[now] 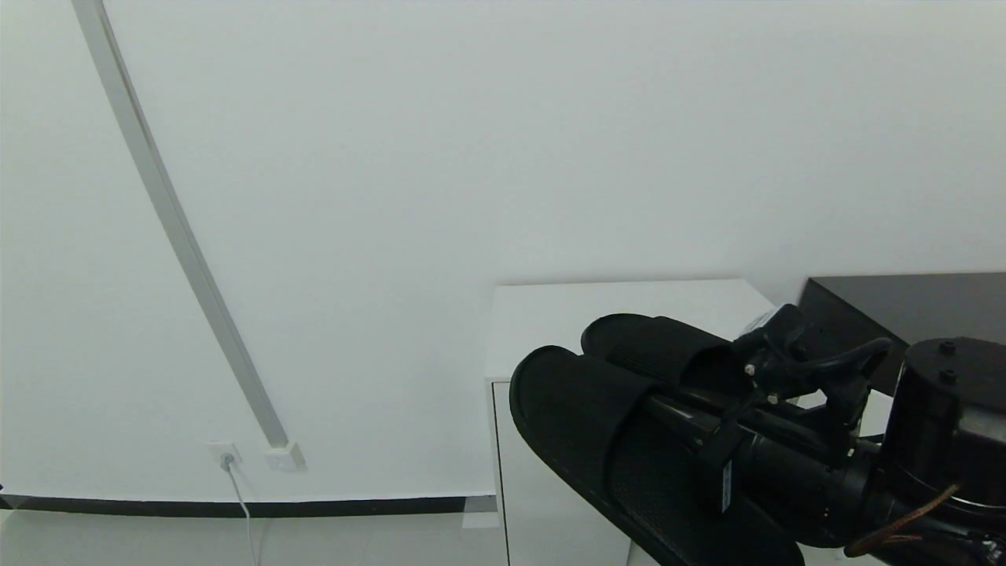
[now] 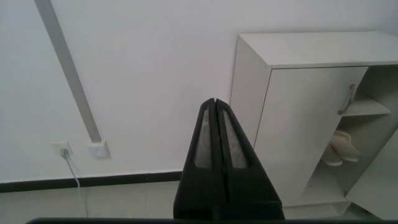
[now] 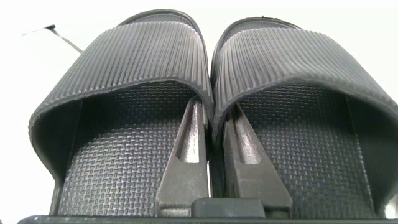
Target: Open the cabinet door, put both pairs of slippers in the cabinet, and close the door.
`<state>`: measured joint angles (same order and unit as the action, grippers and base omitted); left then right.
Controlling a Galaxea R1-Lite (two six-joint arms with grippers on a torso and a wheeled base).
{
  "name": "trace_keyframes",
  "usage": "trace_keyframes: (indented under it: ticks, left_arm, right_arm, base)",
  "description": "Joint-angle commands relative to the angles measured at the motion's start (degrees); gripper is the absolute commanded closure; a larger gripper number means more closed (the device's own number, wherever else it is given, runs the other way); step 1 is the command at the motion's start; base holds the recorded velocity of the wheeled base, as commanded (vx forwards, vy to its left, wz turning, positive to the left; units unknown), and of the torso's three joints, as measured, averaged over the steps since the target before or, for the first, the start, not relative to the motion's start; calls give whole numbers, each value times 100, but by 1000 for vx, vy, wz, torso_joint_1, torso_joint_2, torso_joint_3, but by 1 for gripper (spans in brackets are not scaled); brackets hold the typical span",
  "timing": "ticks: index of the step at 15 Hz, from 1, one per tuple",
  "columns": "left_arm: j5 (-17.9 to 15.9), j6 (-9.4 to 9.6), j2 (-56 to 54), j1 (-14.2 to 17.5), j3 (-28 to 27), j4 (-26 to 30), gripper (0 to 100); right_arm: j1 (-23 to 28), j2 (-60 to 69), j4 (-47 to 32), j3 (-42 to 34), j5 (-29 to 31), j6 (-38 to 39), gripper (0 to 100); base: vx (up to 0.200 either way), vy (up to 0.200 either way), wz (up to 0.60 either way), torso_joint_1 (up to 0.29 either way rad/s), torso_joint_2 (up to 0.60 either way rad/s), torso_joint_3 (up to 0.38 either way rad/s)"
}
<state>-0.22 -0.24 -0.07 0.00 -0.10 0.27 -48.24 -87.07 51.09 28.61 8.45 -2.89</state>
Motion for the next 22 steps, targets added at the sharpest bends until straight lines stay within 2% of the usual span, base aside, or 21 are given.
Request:
trace_keyframes:
  ticks: [1, 11, 22]
  left_arm:
    - [-4, -2, 7, 0, 1, 0, 100]
    - [4, -2, 7, 0, 1, 0, 100]
    - [4, -2, 7, 0, 1, 0, 100]
  right_arm:
    - [-19, -126, 6, 4, -1, -10, 100]
    - [-19, -232, 15, 13, 25, -10, 100]
    - [-37, -241, 15, 4, 8, -10, 100]
  base:
    - [0, 0, 0, 0, 0, 0]
    - [0, 0, 0, 0, 0, 0]
    - [0, -200, 0, 2, 4, 2]
